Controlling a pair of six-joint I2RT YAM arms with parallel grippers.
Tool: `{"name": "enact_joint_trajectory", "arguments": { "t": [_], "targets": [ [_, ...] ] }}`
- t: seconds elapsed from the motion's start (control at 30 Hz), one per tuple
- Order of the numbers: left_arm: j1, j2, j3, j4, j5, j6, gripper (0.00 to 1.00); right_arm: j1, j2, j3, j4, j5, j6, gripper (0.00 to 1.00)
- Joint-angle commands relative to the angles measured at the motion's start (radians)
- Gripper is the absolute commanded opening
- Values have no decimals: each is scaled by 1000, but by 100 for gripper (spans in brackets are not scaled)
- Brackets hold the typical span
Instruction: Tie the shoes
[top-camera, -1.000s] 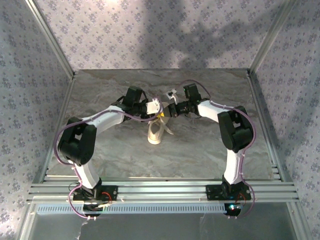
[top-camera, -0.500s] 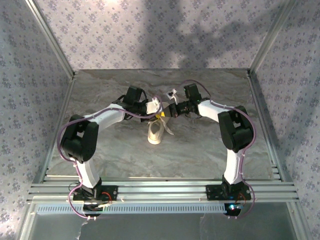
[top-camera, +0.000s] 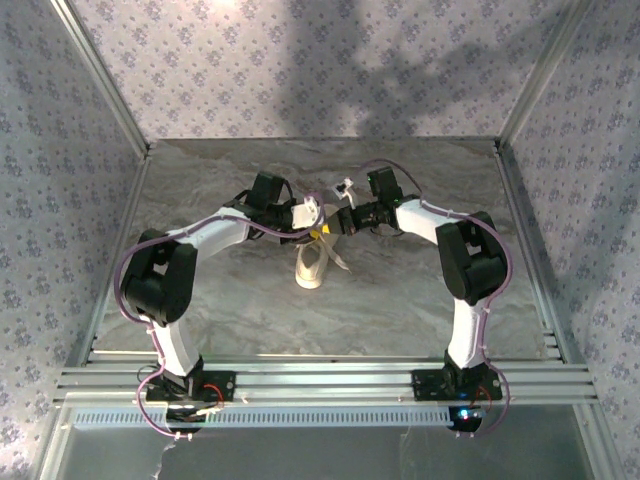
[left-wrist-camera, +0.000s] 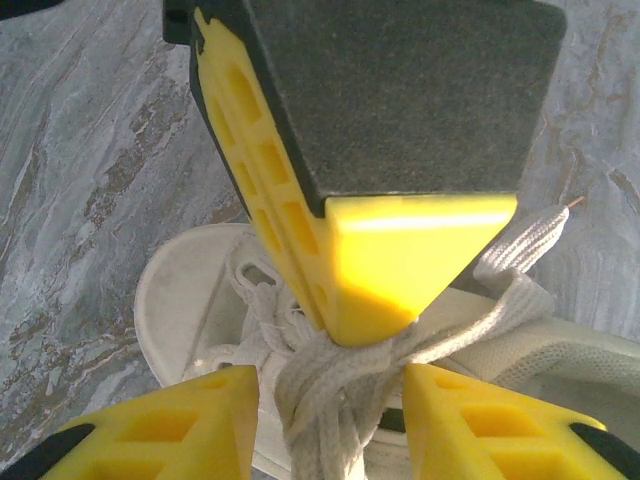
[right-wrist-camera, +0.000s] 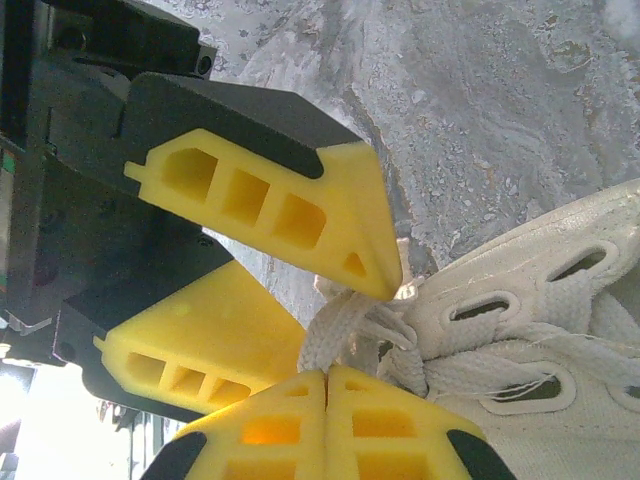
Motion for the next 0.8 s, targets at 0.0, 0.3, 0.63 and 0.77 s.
{"name": "enact_joint_trajectory", "arguments": {
  "t": [0.0,0.3,0.63,0.77],
  "targets": [
    [0,14,23,-15,27,34,42,-5,8,27,-30,-3,-20,0],
    [-9,28,30,-14,11,50,42,-5,9,28,-38,-1,-22,0],
    [-19,34,28,37,-18,20,35,0,8,24,-50,-11,-24,0],
    [-21,36,23,64,-27,3,32,2,4,16,-51,-14,-24,0]
  ]
}}
